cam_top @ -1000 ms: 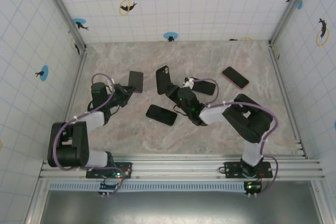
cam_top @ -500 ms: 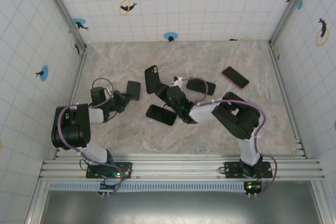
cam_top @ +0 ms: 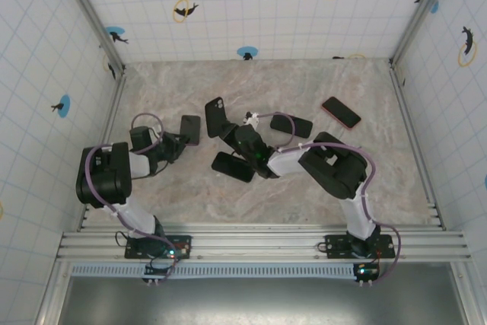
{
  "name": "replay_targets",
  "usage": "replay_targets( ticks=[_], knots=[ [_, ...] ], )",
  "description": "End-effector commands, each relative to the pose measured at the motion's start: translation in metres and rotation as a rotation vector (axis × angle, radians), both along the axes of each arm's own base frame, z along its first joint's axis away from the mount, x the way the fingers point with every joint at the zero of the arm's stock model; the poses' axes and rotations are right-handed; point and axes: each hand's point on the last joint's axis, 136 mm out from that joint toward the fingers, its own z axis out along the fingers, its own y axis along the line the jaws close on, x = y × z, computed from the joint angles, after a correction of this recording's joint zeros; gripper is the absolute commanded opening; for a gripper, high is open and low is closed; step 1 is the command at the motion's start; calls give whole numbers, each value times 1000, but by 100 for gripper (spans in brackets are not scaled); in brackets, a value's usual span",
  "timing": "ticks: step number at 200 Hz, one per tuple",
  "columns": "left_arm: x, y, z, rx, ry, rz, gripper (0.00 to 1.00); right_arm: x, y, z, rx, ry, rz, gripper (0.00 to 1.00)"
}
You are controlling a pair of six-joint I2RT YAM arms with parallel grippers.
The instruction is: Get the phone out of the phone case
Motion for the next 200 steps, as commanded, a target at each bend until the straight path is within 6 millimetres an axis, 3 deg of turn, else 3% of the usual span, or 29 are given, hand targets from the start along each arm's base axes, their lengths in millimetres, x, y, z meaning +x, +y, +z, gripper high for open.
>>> replay_targets(
  ticks=[1,115,200],
  knots=[
    [7,5,2,4,-13,16,31,4,8,-4,22,13,-13,0],
    [-11,22,-23,122,129,16,62,1,21,-27,-34,51,0,0],
    [-23,24,-28,150,156,-12,70,0,21,-51,-86,121,-81,0]
  ],
)
